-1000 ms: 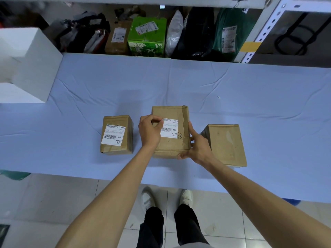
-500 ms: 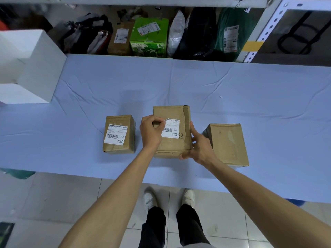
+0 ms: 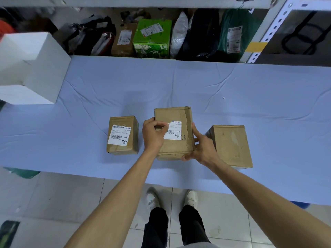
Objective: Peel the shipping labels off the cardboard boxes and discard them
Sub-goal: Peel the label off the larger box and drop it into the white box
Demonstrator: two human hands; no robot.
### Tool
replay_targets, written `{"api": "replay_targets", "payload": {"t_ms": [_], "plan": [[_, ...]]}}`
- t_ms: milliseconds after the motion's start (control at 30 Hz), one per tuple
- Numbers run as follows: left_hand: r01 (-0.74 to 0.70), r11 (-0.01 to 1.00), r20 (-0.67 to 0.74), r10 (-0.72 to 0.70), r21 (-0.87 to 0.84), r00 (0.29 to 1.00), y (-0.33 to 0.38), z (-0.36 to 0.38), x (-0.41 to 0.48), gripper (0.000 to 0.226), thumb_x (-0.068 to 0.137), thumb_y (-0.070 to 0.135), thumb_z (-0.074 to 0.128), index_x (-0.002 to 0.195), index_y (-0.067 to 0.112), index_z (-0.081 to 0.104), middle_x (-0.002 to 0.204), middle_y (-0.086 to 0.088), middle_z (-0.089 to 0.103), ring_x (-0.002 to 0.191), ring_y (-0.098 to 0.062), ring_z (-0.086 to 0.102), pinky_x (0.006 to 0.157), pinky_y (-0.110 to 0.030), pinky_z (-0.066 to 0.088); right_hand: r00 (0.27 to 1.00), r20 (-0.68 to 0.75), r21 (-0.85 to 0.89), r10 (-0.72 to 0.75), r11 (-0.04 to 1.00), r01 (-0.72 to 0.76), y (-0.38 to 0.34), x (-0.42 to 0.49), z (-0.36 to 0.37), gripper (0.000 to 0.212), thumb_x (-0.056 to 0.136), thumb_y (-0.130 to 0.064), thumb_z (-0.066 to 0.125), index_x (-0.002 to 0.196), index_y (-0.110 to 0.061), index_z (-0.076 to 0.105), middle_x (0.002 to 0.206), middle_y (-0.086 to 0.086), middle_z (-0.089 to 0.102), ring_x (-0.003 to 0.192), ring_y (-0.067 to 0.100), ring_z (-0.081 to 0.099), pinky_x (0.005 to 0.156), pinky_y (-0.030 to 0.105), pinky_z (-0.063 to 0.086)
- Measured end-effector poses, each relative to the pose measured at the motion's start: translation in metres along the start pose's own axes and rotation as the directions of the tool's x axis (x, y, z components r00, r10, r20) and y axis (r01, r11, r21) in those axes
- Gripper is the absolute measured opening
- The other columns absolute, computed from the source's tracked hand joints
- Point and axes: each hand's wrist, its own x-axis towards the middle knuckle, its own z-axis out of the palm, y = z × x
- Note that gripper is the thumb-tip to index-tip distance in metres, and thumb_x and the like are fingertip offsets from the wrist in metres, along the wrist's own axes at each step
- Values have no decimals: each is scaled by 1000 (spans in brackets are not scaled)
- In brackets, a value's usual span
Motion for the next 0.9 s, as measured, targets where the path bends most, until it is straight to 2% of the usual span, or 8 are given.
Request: {"api": "replay_targets", "payload": {"t_ms": [133,267,400,500,633,767,833,900], "plan": [[13,1000,-1,-13,5,1000,-3,1,-3,9,77,9,77,86,9,76,114,-12,60,78,8,59,76,-4,46,1000,-19,3,-19,1000,19,0,2,2,119,61,7,83,151,-30,15,112,-3,51,84,12,50,45,3,42],[36,999,15,-36,18,999,-1,0,-4,11,78,9,76,89,8,76,119,-10,58,82,3,58,76,-1,44,1000,-21,21,-4,1000,4,-4,1,2,118,62,6,83,151,-31,16,117,0,49,89,16,49,44,3,41],[66,998,20,-66,21,998,4,-1,-5,12,79,8,75,92,5,75,123,-8,54,83,1,57,72,4,41,998,-56,-36,3,999,-5,-5,0,2,88,80,-1,72,150,-29,26,111,2,51,78,9,51,45,9,45],[90,996,14,-90,22,996,6,0,-6,11,80,9,75,91,7,75,126,-5,51,94,-6,57,72,7,38,1000,-26,-48,-1,999,0,-5,1,2,117,60,3,85,151,-31,17,105,-8,52,85,11,53,65,16,48],[94,996,27,-94,8,995,7,-2,-6,9,79,9,75,88,9,75,127,-6,50,106,-13,58,74,8,37,1000,-14,7,20,1000,-20,-9,0,2,117,63,7,81,152,-31,15,114,-5,48,82,7,51,48,3,43],[93,996,43,-93,5,995,8,-3,-4,11,80,9,74,91,7,74,127,-7,49,86,6,53,73,7,38,1000,-21,34,8,999,-7,-11,0,2,107,68,7,79,151,-25,20,107,-8,50,81,3,51,49,1,42],[89,996,48,-89,7,995,9,-4,-3,11,81,9,74,92,8,74,126,-6,49,85,7,52,75,6,38,1000,-13,43,12,999,-11,-11,0,3,112,65,7,81,151,-27,17,110,-6,48,85,9,52,48,3,44],[85,996,54,-85,1,995,9,-4,-3,10,80,10,75,91,10,74,126,-5,49,92,1,54,83,-1,41,1000,-17,61,7,998,-6,-11,-1,2,99,72,5,77,151,-22,23,103,-9,53,79,4,55,49,2,44]]}}
